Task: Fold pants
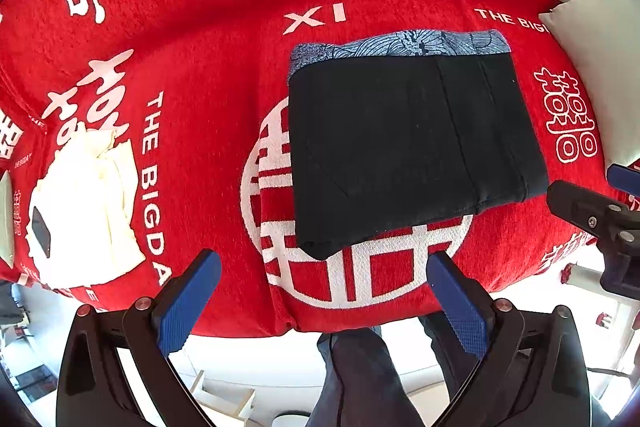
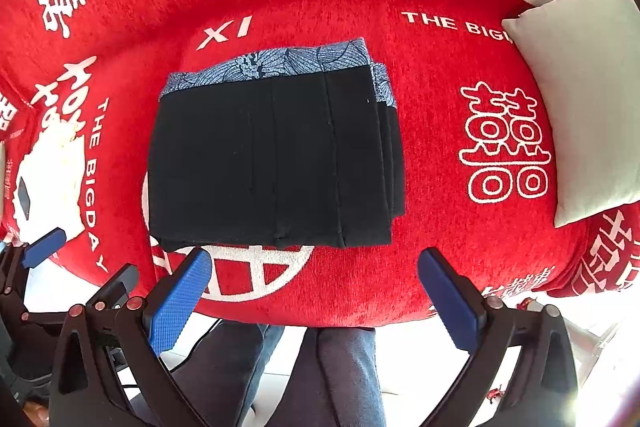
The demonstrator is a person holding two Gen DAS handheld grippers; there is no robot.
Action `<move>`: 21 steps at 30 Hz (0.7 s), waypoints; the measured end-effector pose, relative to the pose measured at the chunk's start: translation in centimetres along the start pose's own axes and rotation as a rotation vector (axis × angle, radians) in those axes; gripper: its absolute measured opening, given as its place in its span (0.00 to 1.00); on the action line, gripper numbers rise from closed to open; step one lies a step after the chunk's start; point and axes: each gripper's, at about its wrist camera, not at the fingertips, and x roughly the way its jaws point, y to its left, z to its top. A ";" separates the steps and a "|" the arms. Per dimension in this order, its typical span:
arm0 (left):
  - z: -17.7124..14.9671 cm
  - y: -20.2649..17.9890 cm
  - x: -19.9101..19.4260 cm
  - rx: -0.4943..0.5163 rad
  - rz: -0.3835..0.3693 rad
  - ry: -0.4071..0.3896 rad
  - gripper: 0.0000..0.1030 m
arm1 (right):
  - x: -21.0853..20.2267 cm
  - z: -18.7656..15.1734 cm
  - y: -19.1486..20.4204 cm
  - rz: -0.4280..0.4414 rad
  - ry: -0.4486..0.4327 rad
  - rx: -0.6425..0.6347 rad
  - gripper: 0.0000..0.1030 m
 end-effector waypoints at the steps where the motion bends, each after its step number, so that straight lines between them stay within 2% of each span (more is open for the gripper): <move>1: 0.0 0.0 0.0 0.001 0.000 -0.002 1.00 | 0.0 0.0 0.0 -0.001 0.001 -0.001 1.00; 21: 0.3 0.1 0.0 -0.003 -0.003 -0.002 1.00 | 0.1 0.2 0.3 -0.004 0.001 -0.009 1.00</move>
